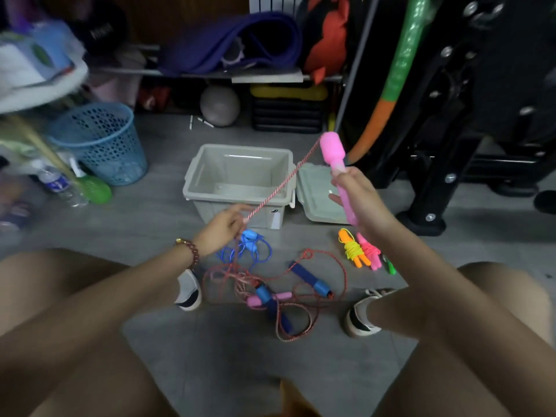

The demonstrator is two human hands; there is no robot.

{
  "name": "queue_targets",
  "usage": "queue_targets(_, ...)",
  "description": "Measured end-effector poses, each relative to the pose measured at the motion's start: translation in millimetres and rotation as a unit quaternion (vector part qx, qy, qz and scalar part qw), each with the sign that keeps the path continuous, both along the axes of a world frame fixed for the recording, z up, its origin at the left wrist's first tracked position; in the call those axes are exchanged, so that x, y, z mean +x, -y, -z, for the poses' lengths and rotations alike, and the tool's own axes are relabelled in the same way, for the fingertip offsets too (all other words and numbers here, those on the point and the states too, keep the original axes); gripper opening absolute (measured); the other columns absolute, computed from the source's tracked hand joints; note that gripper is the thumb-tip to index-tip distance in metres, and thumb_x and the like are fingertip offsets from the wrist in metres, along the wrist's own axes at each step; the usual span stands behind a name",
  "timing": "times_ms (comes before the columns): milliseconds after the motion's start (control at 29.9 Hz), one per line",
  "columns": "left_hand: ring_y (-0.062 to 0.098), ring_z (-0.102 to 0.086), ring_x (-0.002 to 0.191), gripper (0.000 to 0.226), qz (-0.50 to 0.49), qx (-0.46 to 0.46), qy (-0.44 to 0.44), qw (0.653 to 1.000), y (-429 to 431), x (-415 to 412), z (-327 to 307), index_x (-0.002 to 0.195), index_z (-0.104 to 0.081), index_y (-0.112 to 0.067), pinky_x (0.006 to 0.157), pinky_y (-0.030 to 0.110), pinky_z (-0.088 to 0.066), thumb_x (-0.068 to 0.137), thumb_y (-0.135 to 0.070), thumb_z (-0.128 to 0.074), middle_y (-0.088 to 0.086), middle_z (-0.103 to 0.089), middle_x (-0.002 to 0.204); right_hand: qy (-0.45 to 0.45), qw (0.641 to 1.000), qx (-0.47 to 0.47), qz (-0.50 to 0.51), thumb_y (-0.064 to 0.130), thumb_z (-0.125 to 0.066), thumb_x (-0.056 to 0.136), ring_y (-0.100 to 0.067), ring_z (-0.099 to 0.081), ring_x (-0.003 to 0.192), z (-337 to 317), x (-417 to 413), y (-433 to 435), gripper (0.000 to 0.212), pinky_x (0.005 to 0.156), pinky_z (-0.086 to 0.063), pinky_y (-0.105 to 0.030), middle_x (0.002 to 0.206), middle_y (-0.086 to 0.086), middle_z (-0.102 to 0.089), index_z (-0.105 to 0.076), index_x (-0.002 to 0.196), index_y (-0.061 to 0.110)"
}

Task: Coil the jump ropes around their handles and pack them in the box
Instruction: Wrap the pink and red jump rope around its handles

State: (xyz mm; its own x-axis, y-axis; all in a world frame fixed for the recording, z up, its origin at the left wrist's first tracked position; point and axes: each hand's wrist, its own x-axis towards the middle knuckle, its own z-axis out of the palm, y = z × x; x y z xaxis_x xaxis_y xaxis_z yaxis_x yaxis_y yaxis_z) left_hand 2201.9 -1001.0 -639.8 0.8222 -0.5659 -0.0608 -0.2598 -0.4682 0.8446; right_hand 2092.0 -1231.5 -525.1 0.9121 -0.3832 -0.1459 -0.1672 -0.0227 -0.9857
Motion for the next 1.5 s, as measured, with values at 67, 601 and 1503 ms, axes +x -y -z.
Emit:
queue_targets(67, 0.002, -0.044, 0.048, 0.019, -0.017, -0.077, 0.013, 0.997, 10, 1, -33, 0.098, -0.045, -0.021, 0.053, 0.02, -0.042, 0.096, -0.003, -0.045, -0.001, -0.047, 0.06, 0.003, 0.996, -0.085, -0.005, 0.027, -0.053, 0.094, -0.009, -0.047, 0.078, -10, 1, -2, 0.013, 0.087, -0.047, -0.033, 0.081, 0.004, -0.047, -0.048, 0.088, 0.016)
queue_targets(601, 0.003, -0.037, 0.04, 0.018, 0.082, -0.252, -0.061, 0.962, 57, -4, -109, 0.086, -0.04, -0.013, 0.043, 0.013, -0.03, 0.093, 0.002, -0.048, -0.003, -0.059, 0.052, 0.03, 0.976, -0.136, -0.165, 0.01, -0.05, 0.096, 0.003, -0.049, 0.043, -6, 23, -33, 0.017, 0.043, -0.036, -0.019, 0.078, -0.013, -0.056, -0.034, 0.101, 0.01)
queue_targets(1503, 0.017, -0.05, 0.058, 0.02, 0.008, 0.001, 0.055, 0.998, 44, 31, -63, 0.078, -0.051, -0.027, 0.063, 0.037, -0.051, 0.096, -0.021, -0.048, 0.001, -0.049, 0.063, 0.129, 0.965, -0.226, 0.026, 0.013, -0.059, 0.09, -0.018, -0.044, 0.057, -26, 14, 23, 0.016, 0.054, -0.045, -0.035, 0.067, -0.006, -0.045, -0.049, 0.095, 0.002)
